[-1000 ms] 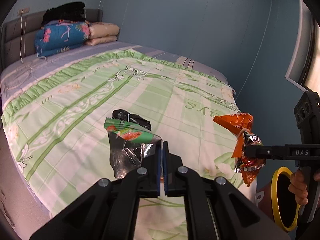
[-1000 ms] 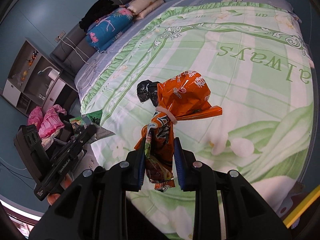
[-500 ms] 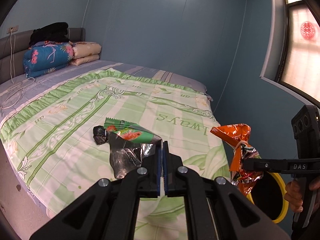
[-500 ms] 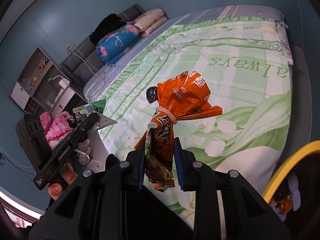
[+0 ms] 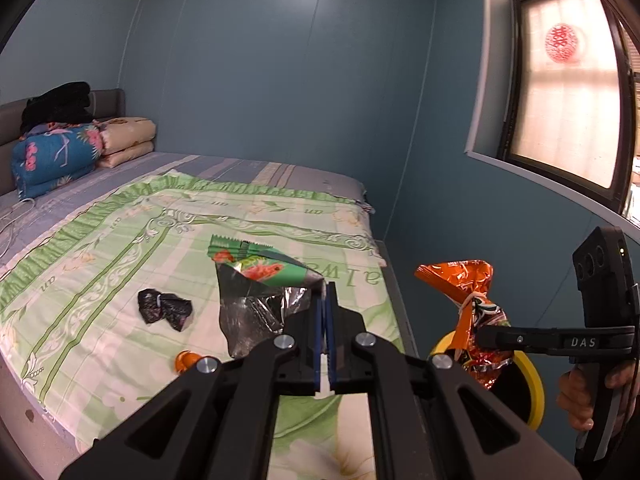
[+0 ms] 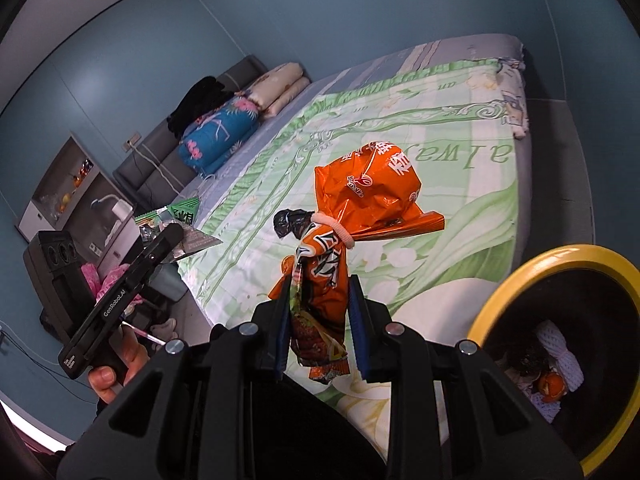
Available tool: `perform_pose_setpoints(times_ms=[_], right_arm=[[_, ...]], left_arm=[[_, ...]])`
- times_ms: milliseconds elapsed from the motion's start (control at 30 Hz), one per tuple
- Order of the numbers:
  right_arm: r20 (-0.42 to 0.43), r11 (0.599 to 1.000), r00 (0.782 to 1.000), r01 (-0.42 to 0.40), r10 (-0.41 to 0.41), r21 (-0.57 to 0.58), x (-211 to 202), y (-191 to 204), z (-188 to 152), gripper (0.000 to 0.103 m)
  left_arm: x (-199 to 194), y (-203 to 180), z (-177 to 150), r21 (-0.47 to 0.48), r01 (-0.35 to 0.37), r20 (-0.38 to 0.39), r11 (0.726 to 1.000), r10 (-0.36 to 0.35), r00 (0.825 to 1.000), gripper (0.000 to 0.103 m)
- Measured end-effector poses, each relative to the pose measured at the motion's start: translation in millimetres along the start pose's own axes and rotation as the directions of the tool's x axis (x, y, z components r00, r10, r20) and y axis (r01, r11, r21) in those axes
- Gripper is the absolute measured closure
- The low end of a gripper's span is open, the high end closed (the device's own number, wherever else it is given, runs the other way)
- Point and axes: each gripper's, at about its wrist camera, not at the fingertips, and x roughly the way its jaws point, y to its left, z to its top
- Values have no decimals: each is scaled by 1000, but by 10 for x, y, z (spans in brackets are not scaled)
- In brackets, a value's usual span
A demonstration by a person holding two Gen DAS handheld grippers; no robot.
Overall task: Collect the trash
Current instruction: 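Lift the foil packet and orange wrappers and carry them over the bin, then open both tools to drop the foil packet and wrappers into the bin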
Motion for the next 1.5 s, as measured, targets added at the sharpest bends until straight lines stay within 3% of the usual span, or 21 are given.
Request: perform_pose_setpoints(times_ms=[300, 667, 1167, 1500], right_arm=[[69, 995, 996, 41, -47, 86, -473, -313, -86, 78], [164, 981, 972, 146, -166, 128, -947, -578, -204, 78], [166, 943, 941, 260, -296, 208, -1136, -937, -385, 78], [105, 908, 928, 319, -357, 270, -998, -1280, -473, 78]], left_arm=[[63, -476, 95, 54, 77, 3, 996, -78, 997, 101], [222, -1035, 128, 132, 138, -19, 982, -137, 990, 101], [566, -1609, -73, 191, 210, -114, 959, -191, 975, 101], [1187, -1841, -389, 159, 265, -263, 951, -218, 940, 101]])
